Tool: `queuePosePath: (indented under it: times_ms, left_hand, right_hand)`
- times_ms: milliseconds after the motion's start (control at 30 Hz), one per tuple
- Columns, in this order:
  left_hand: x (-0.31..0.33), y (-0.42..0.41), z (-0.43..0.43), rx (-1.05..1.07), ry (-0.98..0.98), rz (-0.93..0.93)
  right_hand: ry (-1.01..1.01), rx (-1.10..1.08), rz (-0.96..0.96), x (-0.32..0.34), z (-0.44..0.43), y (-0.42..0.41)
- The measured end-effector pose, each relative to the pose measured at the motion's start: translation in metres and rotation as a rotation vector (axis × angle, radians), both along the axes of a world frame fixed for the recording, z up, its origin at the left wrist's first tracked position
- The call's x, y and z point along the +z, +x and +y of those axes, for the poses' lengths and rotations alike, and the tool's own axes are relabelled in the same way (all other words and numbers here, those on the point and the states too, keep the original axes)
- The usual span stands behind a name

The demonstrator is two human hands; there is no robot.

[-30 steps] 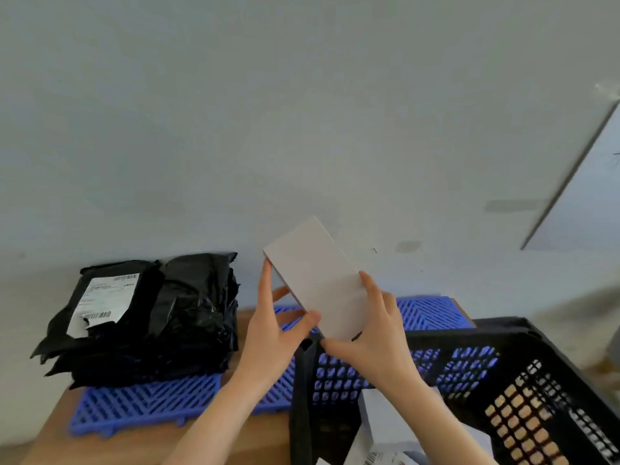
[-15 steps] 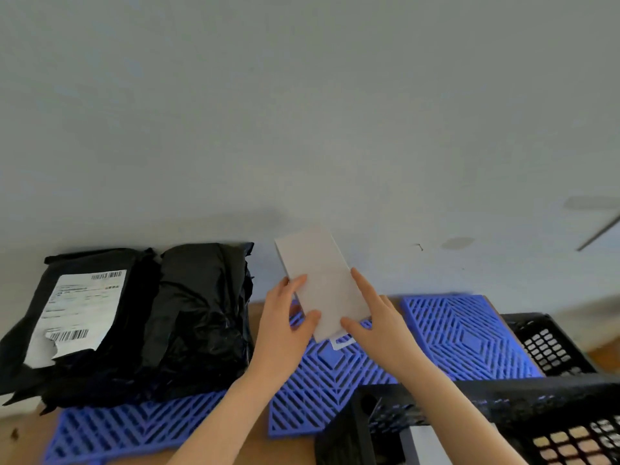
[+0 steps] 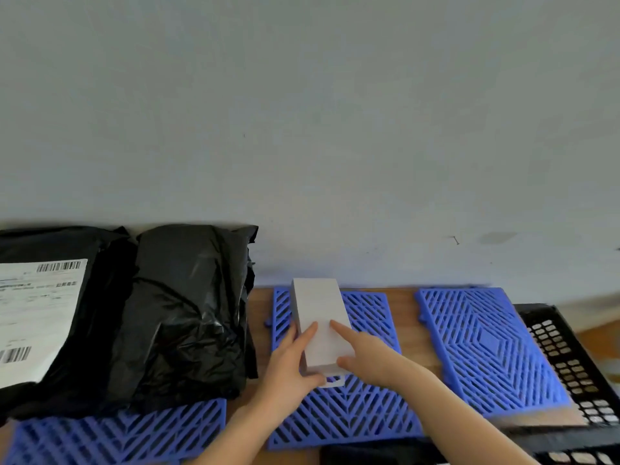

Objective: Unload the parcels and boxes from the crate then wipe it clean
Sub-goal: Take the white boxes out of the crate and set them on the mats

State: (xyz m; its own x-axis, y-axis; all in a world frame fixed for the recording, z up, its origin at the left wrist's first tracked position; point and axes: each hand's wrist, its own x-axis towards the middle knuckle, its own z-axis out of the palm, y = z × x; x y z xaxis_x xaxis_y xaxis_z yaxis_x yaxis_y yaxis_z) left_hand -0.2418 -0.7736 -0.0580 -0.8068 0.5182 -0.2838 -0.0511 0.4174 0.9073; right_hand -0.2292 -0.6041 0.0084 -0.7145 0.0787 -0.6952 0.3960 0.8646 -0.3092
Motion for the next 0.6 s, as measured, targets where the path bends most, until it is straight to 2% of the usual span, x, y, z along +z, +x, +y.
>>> queuePosePath:
  times_ms: [333, 467, 600]
  left_hand:
    - [-0.059, -0.009, 0.004, -0.127, -0.228, 0.072]
    - [-0.069, -0.013, 0.009, -0.143, -0.335, 0.15]
    - [-0.064, -0.011, 0.017, -0.137, -0.404, 0.117]
  right_hand:
    - [-0.007, 0.111, -0.27, -0.04, 0.001, -0.019]
    - [-0.007, 0.106, -0.287, -0.048, -0.003, -0.025]
    - [0.013, 0.095, -0.271, -0.047, -0.002, -0.027]
